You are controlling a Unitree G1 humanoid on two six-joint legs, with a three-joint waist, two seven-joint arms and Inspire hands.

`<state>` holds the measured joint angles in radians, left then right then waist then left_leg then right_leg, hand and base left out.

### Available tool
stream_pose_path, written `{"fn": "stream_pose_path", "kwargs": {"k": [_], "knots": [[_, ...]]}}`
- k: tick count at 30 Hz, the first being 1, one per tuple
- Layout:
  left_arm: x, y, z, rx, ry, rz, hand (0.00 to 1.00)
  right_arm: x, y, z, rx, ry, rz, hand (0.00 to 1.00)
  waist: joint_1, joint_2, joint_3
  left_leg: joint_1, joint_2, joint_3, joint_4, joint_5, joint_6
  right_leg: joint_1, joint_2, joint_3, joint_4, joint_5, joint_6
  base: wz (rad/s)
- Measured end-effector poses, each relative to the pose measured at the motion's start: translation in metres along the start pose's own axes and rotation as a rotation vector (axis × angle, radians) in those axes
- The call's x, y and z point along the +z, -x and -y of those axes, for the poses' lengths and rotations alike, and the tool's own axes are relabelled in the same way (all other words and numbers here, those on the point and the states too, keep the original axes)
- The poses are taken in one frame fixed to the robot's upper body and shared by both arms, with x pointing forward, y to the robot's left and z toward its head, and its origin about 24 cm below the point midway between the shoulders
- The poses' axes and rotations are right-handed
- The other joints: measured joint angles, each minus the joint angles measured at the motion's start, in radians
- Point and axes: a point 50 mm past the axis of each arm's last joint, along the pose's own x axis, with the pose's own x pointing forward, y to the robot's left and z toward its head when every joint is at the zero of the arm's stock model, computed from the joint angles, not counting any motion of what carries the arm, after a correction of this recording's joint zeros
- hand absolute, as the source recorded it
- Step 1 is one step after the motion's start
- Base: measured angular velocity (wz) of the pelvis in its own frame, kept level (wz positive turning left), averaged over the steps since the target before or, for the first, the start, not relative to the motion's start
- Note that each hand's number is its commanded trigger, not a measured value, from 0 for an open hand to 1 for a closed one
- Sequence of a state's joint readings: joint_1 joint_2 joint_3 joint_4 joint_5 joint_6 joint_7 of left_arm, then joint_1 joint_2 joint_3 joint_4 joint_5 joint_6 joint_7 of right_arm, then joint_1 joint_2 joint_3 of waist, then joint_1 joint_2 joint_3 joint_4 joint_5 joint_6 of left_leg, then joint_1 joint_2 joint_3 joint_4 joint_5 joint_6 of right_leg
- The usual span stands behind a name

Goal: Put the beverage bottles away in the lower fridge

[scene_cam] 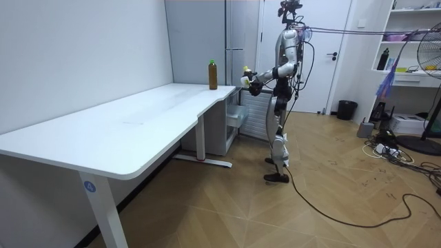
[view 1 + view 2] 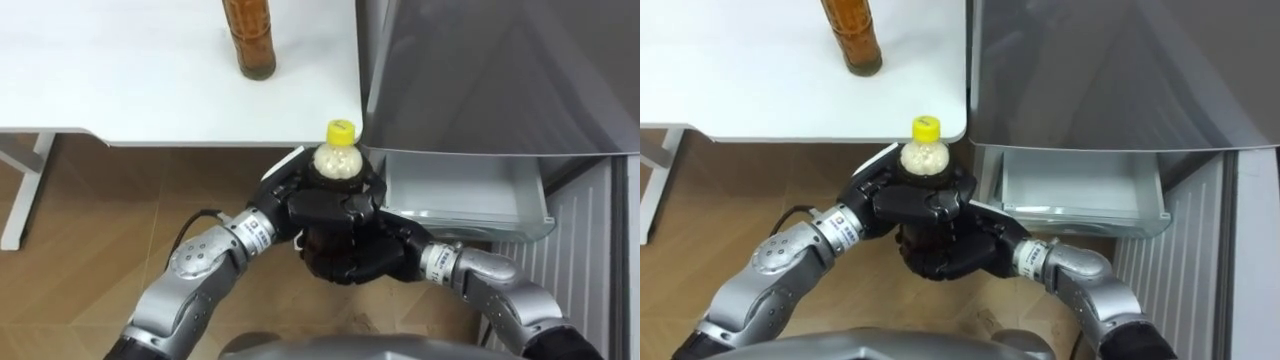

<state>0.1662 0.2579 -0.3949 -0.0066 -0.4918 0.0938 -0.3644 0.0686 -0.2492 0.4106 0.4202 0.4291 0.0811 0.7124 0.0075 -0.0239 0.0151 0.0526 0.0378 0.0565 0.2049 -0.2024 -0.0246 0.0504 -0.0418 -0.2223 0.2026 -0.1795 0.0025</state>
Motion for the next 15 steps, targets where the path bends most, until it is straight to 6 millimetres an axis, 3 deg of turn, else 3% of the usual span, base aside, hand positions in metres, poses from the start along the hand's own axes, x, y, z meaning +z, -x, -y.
{"fn": "stream_pose_path", "kwargs": {"k": [2, 15], "knots": [[-0.0001, -0.0001, 0.0002, -0.001, 0.001, 0.0, 0.0, 0.0, 0.0005, 0.0003, -0.001, -0.001, 0.0, 1.0, 0.0, 0.0, 0.0002, 0.0, 0.0, 0.0, 0.0, 0.0, 0.0, 0.0, 0.0, 0.0, 0.0, 0.0, 0.0, 0.0], [0.0021, -0.001, 0.0011, 0.003, 0.043, 0.032, 0.0, -0.0006, -0.0022, -0.0038, 0.024, -0.041, 0.022, 1.0, -0.001, 0.003, 0.0011, -0.003, 0.0, -0.001, 0.0, 0.0, 0.0, -0.001, 0.0, -0.001, 0.0, 0.0, 0.0, 0.0]]}}
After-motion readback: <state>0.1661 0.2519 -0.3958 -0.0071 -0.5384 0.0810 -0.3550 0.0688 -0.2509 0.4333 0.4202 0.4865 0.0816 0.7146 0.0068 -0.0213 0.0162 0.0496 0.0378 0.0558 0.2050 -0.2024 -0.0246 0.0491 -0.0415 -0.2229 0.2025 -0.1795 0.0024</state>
